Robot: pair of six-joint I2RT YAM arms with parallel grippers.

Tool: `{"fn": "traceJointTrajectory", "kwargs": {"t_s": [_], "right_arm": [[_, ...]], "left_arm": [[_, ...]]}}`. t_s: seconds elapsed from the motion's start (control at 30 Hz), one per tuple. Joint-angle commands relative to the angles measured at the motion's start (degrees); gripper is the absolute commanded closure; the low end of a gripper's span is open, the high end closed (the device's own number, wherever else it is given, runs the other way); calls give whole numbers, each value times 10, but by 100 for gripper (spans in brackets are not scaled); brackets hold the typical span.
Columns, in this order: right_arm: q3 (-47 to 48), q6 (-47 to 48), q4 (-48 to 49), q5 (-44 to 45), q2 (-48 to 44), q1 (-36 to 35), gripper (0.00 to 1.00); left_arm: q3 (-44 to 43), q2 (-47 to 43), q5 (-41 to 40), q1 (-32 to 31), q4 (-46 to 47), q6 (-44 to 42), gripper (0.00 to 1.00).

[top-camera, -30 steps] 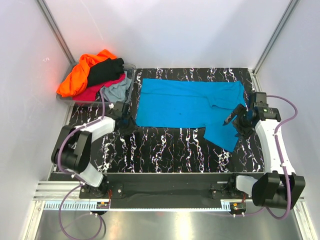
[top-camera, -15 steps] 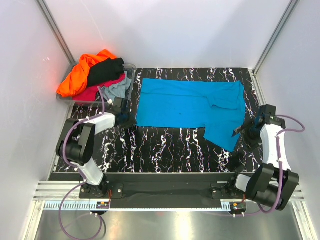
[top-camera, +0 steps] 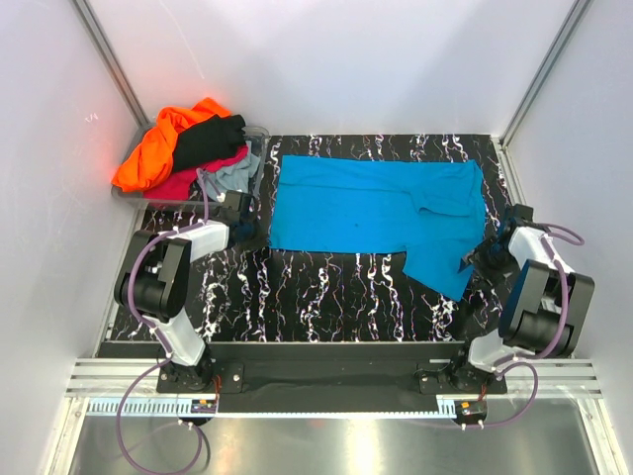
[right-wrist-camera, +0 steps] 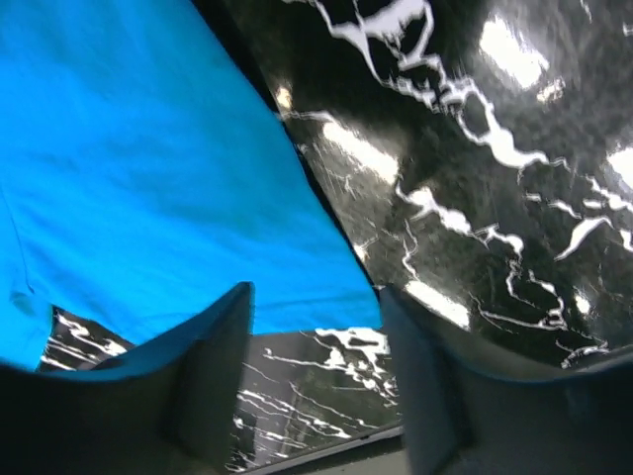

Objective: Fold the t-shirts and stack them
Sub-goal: Fold the tshirt

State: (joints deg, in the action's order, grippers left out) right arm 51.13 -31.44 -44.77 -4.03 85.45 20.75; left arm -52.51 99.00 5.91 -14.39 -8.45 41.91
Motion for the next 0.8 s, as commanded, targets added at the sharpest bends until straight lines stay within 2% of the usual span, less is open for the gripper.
{"fn": "traceJointTrajectory", "kwargs": {"t_s": [0.0,0.13,0.4,0.43,0.53,0.57,0.6,0.63,0.77], "right_arm": [[39,16,42,18,23,3,41],[45,14,55,14,53,3,47],[46,29,74,36,107,3,50],[42,28,76,38,111,3,53],[36,24,76,38,109,3,73],[28,21,75,58,104,3,81],[23,22,72,63,90,3,97],[19,23,72,67,82,3,100],[-1,43,25,84,38,3,100]], "left_arm": [[-10,-14,15,2,-3,-12,100],[-7,-14,19,2,-4,-9,100],[-5,-27,20,1,-9,-3,100],[-7,-29,18,2,-13,-4,100],[-9,-38,16,1,-23,-7,100],[-8,-42,16,2,-26,-8,100],[-6,-51,16,1,-30,-9,100],[-2,-56,16,1,-33,-10,100],[23,-93,20,2,-53,-12,100]]}}
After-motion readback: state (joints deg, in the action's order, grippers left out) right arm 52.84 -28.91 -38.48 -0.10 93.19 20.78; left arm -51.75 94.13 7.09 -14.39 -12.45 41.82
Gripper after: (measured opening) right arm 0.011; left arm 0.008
